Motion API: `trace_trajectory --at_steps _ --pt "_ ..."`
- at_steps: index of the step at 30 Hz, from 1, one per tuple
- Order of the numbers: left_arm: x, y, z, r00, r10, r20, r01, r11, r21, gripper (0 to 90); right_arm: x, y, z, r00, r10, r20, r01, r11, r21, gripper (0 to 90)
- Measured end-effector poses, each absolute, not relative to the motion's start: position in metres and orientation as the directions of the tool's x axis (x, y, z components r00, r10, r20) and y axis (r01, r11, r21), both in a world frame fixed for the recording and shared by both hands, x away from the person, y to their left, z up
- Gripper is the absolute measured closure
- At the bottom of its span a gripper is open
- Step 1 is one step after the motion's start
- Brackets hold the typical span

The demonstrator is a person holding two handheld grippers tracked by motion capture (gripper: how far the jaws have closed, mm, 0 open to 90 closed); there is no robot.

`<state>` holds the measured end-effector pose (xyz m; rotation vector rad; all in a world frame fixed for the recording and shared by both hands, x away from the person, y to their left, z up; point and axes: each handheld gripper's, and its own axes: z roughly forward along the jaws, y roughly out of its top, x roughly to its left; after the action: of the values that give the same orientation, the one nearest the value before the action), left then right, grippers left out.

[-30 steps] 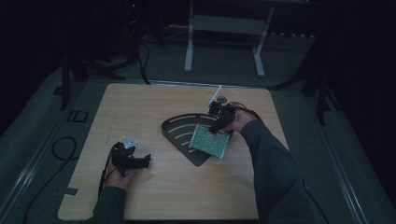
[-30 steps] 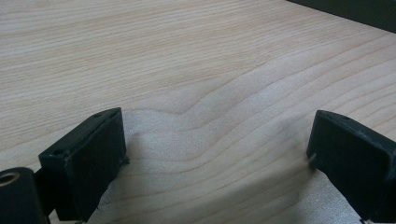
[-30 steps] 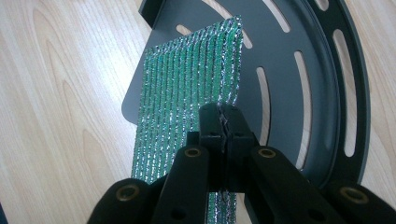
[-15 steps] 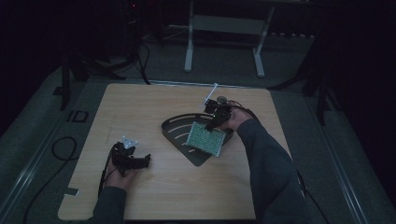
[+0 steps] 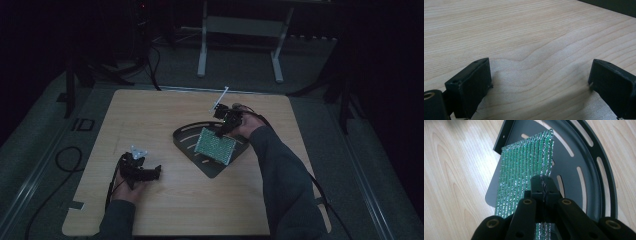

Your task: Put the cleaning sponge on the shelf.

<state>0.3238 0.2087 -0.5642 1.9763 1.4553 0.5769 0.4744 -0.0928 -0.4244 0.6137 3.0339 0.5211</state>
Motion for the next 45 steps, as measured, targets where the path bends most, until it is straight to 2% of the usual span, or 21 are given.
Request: trace_trajectory --at_steps 45 --pt "0.323 0.209 -0.564 0.302 0.953 -0.009 0.688 -0.211 0.694 4.8 0.492 -0.055 -0.426 -0.901 0.433 0.041 0.417 0.832 0.367 89.1"
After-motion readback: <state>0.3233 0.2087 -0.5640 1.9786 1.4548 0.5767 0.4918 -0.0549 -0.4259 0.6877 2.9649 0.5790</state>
